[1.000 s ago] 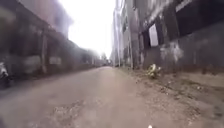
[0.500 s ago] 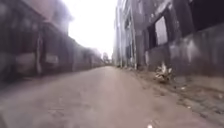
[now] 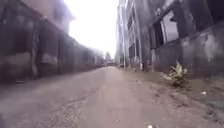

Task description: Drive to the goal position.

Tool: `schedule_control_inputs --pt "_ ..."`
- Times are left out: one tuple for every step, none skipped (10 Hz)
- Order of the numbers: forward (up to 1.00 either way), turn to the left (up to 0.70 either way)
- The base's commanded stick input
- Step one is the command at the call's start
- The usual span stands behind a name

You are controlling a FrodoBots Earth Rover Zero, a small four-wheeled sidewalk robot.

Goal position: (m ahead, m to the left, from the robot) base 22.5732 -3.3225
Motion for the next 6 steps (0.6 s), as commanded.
schedule_control_inputs --pt "1.00 0.25" --pt "1.00 0.27" --pt "1.00 0.00" --pt "1.00 0.00" --pt "1.00 0.00" --pt "1.00 0.00"
